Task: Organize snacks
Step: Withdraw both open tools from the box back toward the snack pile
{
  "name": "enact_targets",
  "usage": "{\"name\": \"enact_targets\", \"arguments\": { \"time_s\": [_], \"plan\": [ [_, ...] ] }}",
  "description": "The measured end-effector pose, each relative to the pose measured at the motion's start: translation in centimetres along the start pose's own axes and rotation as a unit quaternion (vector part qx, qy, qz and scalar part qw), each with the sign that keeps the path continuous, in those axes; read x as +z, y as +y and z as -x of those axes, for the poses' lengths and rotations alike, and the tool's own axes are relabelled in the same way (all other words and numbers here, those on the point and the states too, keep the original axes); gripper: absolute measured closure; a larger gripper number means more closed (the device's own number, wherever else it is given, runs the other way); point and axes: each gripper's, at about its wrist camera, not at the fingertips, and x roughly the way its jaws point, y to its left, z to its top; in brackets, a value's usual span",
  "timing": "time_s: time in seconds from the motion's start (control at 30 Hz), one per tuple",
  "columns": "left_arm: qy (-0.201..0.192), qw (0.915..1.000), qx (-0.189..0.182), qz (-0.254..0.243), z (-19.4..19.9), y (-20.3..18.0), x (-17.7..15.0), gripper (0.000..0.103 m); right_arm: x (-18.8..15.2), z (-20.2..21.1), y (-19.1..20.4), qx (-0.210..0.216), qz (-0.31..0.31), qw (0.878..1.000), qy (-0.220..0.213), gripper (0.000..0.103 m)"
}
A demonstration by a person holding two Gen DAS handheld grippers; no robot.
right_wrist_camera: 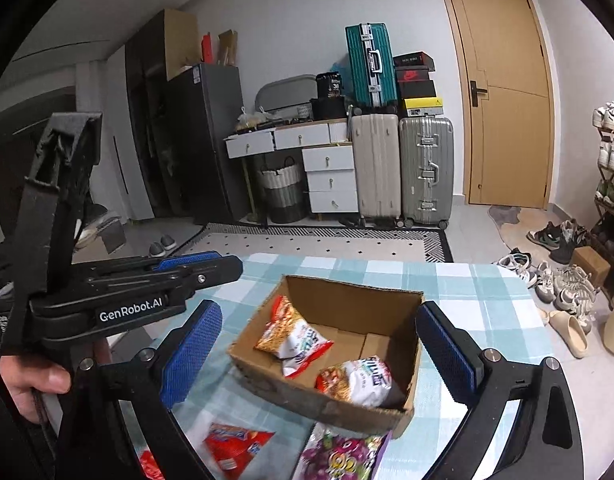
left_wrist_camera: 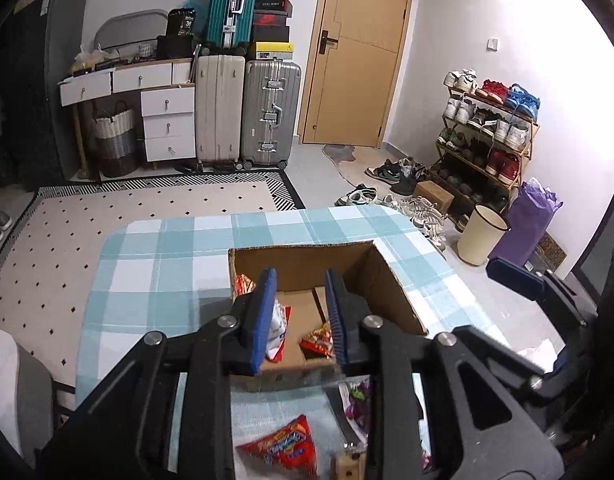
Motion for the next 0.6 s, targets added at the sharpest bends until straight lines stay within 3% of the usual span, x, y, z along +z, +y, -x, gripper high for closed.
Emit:
{"name": "enact_targets", "arguments": {
  "time_s": [0.07,0.13,0.33,0.6],
  "plan": [
    [-0.005,1.0,0.004,0.001,1.5,-0.3,-0.5,0.067,-0.3,1.2,0.3,0.003,-0.003,1.0,-0.004,0.004],
    [-0.013,0.9998,0.013,0.004,2.9,-0.5,-1.0,0.049,-0.7,2.5,0.6,0.005,-0.004,1.0,-0.008,0.004],
    [-0.044,0.9984,0.035,0.008,7.3,-1.3,-2.7,0.023,-1.8,6.2,1.5,0.01,-0.003,1.0,-0.016,0.004],
    [-0.042,0.9981,0.045,0.005,12.1,-2.7,-5.5,0.016,-3.2,11.0,2.7,0.009,-0.001,0.999,-0.032,0.004]
  ]
}}
